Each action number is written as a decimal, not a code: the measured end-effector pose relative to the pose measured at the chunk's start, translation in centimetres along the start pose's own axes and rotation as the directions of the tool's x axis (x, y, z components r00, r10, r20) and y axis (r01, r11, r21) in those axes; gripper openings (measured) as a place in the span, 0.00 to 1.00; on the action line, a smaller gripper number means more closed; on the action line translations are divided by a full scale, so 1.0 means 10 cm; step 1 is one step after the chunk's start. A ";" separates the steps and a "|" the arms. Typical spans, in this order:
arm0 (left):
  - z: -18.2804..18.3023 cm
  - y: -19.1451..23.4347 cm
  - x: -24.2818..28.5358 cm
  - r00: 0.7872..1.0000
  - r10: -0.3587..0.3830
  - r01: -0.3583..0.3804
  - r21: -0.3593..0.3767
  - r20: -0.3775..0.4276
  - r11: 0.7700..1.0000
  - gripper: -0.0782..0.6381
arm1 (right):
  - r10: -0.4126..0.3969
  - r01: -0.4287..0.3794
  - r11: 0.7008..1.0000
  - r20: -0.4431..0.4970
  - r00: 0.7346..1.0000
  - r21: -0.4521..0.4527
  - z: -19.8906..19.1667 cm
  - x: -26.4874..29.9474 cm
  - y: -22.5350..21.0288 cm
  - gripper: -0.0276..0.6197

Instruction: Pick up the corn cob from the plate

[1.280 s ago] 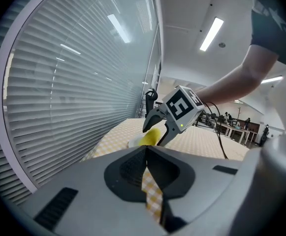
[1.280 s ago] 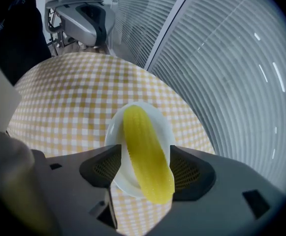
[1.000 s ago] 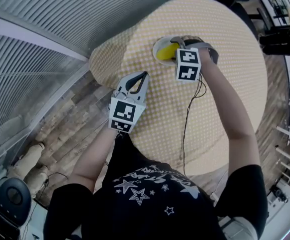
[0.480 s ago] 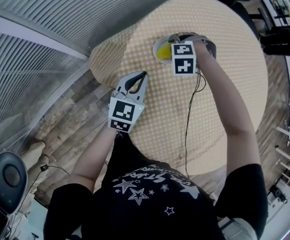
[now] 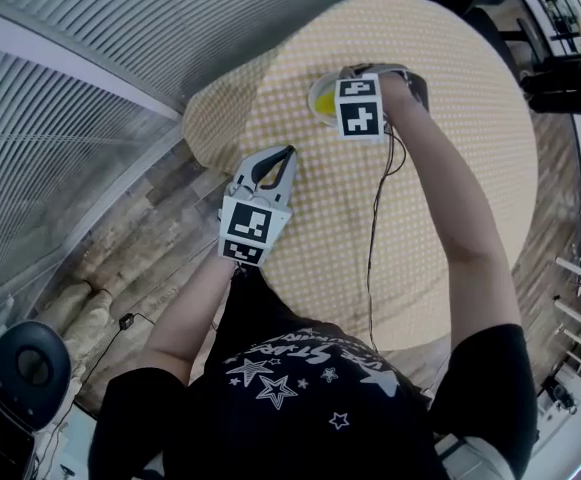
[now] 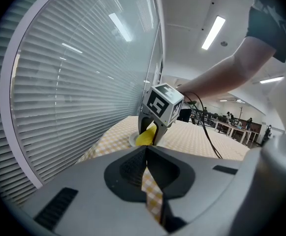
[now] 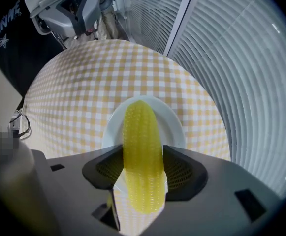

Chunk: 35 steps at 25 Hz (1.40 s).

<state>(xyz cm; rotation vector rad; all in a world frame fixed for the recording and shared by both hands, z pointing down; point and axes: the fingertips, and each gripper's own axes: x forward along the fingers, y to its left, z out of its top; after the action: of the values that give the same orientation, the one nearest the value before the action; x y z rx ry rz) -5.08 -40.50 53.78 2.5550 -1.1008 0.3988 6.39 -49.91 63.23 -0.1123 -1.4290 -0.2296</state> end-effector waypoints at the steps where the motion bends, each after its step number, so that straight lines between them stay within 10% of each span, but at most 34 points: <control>1: 0.02 -0.01 -0.02 1.000 0.002 -0.002 0.002 0.001 1.000 0.12 | -0.011 0.012 1.000 -0.003 1.000 0.008 -0.01 -0.01 0.00 0.43; 13: 0.12 -0.13 -0.37 0.999 0.032 -0.033 0.048 0.024 0.998 0.12 | -0.265 0.264 0.963 0.018 0.964 0.045 -0.05 -0.31 0.01 0.43; 21: 0.18 -0.33 -0.72 0.995 0.081 -0.084 0.055 0.050 0.995 0.12 | -0.444 0.417 0.891 0.157 0.882 0.178 0.01 -1.08 0.28 0.43; 26: 0.31 -0.60 -0.93 0.992 0.096 -0.104 0.092 0.086 0.990 0.12 | -0.555 0.505 0.828 0.236 0.797 0.244 0.09 -1.61 0.60 0.43; 35: 0.47 -1.24 -1.46 0.980 0.130 -0.149 0.125 0.149 0.981 0.12 | -0.757 0.537 0.646 0.360 0.546 0.542 0.10 -2.62 1.43 0.43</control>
<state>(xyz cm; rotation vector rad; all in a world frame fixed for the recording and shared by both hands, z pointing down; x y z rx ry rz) -5.01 -24.97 41.72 2.6674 -1.3531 0.3430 5.42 -33.43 38.37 0.7810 -2.0498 -0.5865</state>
